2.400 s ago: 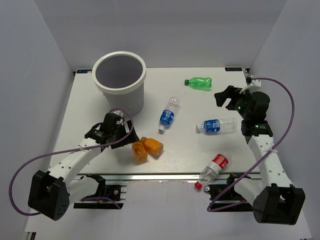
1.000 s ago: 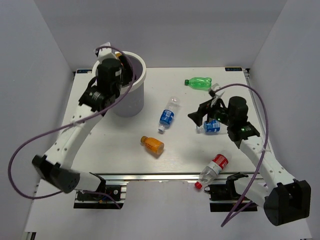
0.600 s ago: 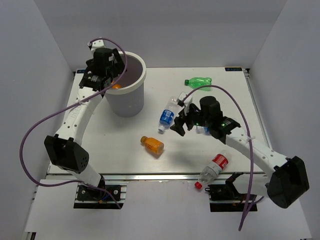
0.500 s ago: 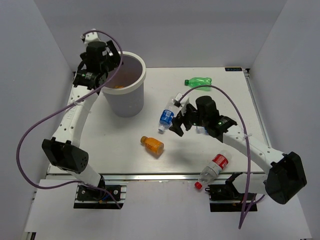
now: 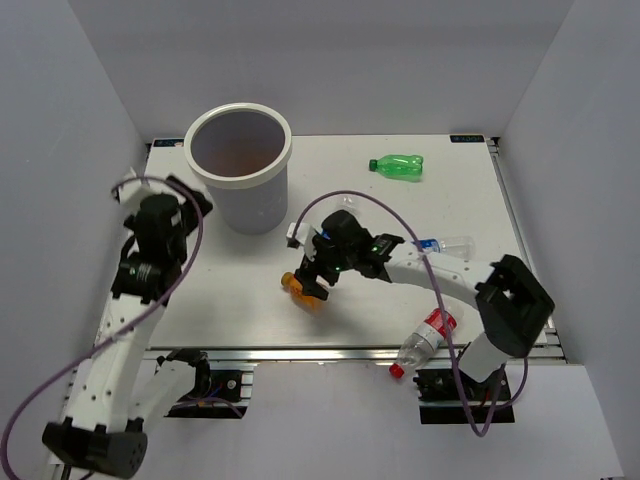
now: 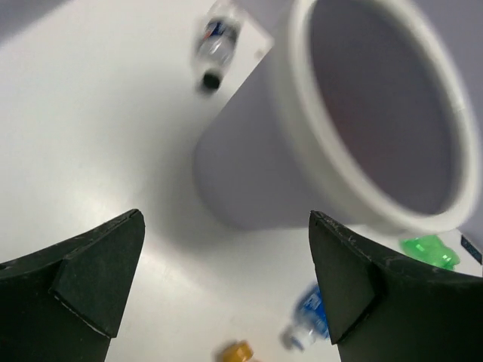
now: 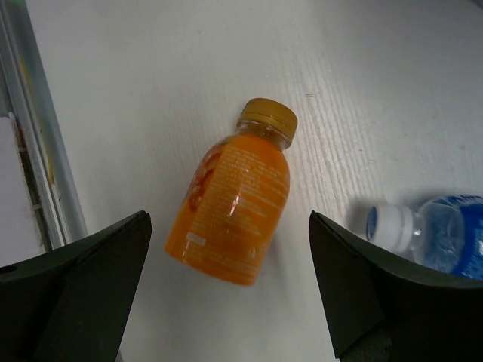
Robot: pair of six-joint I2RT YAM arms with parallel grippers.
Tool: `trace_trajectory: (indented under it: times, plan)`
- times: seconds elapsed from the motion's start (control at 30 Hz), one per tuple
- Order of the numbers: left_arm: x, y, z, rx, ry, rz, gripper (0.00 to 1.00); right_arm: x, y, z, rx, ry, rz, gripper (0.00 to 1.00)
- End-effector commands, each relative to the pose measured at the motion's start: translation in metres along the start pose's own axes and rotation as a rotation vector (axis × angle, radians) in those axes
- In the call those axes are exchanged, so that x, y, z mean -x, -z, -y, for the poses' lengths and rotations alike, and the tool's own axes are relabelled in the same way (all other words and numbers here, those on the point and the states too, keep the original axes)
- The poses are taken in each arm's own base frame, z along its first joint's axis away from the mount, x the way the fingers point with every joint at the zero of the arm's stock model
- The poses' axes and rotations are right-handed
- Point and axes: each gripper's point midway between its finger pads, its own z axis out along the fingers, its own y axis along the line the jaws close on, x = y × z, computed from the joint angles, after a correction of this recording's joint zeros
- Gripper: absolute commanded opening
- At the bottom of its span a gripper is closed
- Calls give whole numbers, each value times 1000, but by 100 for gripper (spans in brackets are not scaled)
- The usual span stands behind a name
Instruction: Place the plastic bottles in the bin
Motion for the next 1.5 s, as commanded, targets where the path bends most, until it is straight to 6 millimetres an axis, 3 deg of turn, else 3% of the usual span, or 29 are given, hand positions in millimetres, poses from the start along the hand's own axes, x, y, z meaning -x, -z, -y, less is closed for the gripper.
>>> trace_trajectory:
  times: [0.0, 0.07, 0.13, 0.2, 0.33, 0.47, 0.5, 0.57, 0.67, 0.73, 0.83, 0.9, 0.93, 1.0, 1.03, 1.1, 1.13, 1.17, 1.2, 1.23, 1.27, 1.3, 1.37, 1.43, 1.47]
  plan:
    - [-50, 8, -34, 60, 135, -85, 98, 1, -19, 6, -15, -1, -35, 89]
    - [-85, 16, -68, 144, 97, -170, 98, -11, -33, 5, -7, -45, -71, 89]
    - [-105, 23, -95, 230, 70, -210, 98, -21, -42, 3, 1, -76, -91, 89]
    - [-117, 27, -109, 260, 55, -234, 98, -24, -46, -4, 20, -87, -79, 90]
    - [-124, 27, -111, 236, 72, -232, 98, -35, -50, -11, 26, -115, -80, 84]
    - [-125, 22, -103, 197, 91, -225, 98, -33, -50, -9, 15, -115, -73, 52]
    - [-126, 21, -103, 204, 93, -227, 98, -24, -48, -7, 8, -107, -47, 36]
    - [-125, 19, -105, 217, 90, -216, 98, 0, -38, -7, 4, -76, 19, 26]
    - [-125, 15, -106, 224, 87, -206, 98, 55, -8, 1, -48, -3, 159, 23]
    - [-126, 13, -104, 215, 84, -205, 98, 114, 24, 10, -108, 64, 310, 22]
    - [-131, 11, -103, 203, 68, -227, 98, 177, 66, 23, -198, 156, 467, 21]
    - [-135, 9, -104, 209, 51, -239, 98, 206, 83, 38, -274, 178, 534, 21]
    - [-137, 9, -106, 217, 42, -244, 98, 230, 95, 49, -308, 181, 582, 21]
    - [-142, 8, -108, 225, 36, -257, 98, 254, 106, 69, -368, 144, 626, 22]
    - [-142, 7, -107, 222, 40, -255, 98, 276, 111, 86, -399, 140, 660, 22]
    - [-146, 5, -108, 224, 44, -262, 98, 290, 108, 106, -428, 97, 667, 28]
    - [-147, 4, -109, 228, 42, -264, 98, 284, 83, 125, -434, 72, 624, 29]
    - [-148, 4, -108, 225, 44, -267, 98, 315, 102, 129, -451, 88, 686, 33]
    - [-148, 3, -107, 222, 45, -266, 98, 315, 94, 136, -451, 63, 663, 34]
    - [-149, 3, -108, 222, 45, -268, 98, 310, 69, 147, -450, 52, 635, 35]
    - [-150, 2, -107, 219, 45, -268, 98, 329, 80, 150, -464, 65, 683, 36]
    - [-151, 1, -109, 225, 46, -269, 98, 325, 62, 160, -473, 46, 673, 37]
    - [-148, 0, -111, 245, 46, -255, 98, 337, 66, 167, -479, 20, 714, 48]
    - [-142, -1, -112, 278, 63, -235, 98, 338, 62, 172, -473, 0, 729, 66]
    - [-140, -2, -112, 285, 69, -231, 98, 339, 63, 169, -455, 17, 733, 83]
